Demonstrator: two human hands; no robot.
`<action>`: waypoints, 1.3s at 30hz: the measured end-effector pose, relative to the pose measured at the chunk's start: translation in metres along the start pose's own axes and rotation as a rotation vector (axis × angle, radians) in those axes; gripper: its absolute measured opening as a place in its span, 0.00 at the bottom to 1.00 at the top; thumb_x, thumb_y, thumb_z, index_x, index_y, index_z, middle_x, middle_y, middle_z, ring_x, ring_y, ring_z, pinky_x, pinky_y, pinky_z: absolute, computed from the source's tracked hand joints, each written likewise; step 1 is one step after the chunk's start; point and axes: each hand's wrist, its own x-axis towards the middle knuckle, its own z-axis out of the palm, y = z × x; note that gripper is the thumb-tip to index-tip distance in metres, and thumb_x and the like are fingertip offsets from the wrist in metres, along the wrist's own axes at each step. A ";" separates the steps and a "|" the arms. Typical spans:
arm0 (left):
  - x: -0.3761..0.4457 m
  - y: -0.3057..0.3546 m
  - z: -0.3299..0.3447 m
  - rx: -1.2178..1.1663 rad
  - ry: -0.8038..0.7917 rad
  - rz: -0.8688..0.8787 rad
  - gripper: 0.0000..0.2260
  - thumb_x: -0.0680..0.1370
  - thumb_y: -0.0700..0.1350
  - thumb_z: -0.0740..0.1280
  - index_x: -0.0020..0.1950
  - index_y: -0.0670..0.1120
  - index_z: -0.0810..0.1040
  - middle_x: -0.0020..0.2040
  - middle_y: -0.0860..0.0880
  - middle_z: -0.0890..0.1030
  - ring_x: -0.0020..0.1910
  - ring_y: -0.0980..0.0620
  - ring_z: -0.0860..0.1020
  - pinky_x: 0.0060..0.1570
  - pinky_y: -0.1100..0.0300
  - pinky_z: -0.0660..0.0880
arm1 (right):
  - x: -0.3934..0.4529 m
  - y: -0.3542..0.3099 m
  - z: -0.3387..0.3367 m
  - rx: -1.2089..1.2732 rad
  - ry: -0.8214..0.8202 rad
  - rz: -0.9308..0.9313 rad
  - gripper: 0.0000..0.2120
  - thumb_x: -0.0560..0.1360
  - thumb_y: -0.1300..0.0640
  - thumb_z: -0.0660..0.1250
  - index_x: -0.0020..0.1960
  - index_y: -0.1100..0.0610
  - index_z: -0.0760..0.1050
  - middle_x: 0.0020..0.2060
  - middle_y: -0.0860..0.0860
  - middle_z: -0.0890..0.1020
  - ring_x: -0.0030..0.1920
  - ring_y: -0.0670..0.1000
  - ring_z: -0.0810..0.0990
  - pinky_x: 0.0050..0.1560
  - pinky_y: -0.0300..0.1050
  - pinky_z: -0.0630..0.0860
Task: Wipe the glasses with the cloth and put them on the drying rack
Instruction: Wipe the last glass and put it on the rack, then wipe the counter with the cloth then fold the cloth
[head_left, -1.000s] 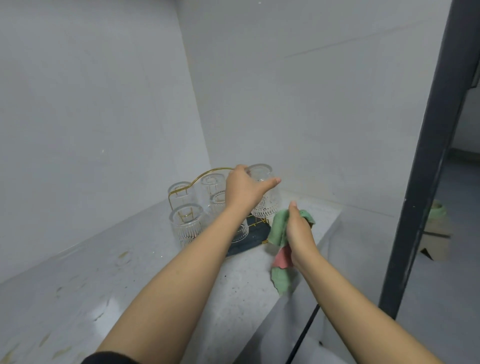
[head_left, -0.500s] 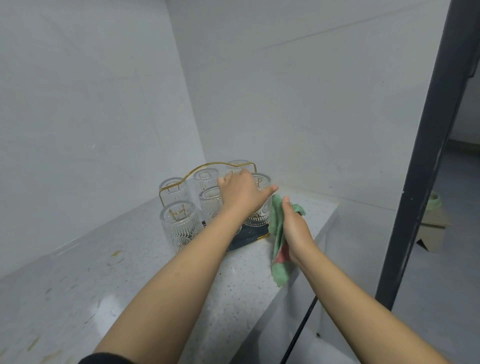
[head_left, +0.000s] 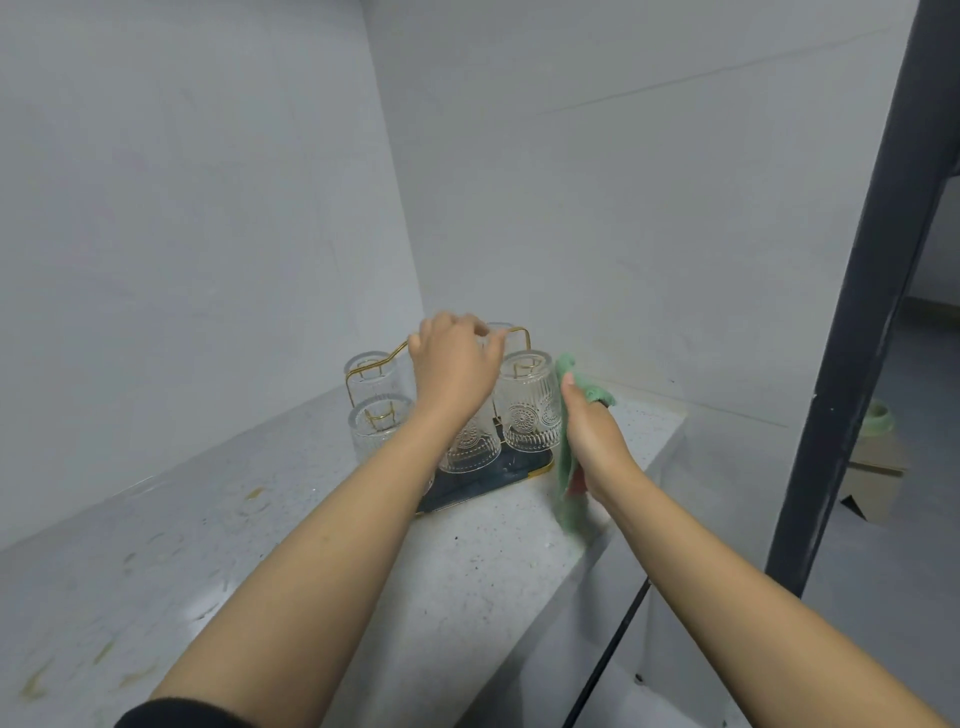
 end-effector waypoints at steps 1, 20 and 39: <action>-0.002 -0.007 -0.009 -0.007 0.079 -0.006 0.15 0.81 0.53 0.60 0.61 0.46 0.79 0.62 0.45 0.75 0.65 0.45 0.68 0.61 0.54 0.58 | -0.001 -0.004 0.003 -0.032 -0.002 -0.022 0.27 0.80 0.42 0.50 0.66 0.61 0.69 0.52 0.53 0.74 0.49 0.50 0.69 0.51 0.42 0.64; 0.084 -0.080 -0.023 -0.546 -0.587 -0.301 0.12 0.80 0.50 0.67 0.40 0.45 0.79 0.26 0.53 0.64 0.25 0.54 0.59 0.22 0.65 0.55 | 0.039 0.000 0.041 -0.149 0.099 -0.198 0.13 0.80 0.50 0.54 0.45 0.58 0.70 0.29 0.50 0.69 0.31 0.49 0.69 0.33 0.44 0.65; 0.179 -0.156 -0.003 -0.520 -0.386 -0.543 0.14 0.78 0.47 0.69 0.35 0.43 0.80 0.34 0.55 0.69 0.21 0.60 0.65 0.25 0.67 0.65 | 0.167 -0.052 0.130 -0.355 -0.238 0.129 0.23 0.81 0.47 0.51 0.33 0.59 0.68 0.22 0.55 0.69 0.22 0.50 0.73 0.30 0.41 0.70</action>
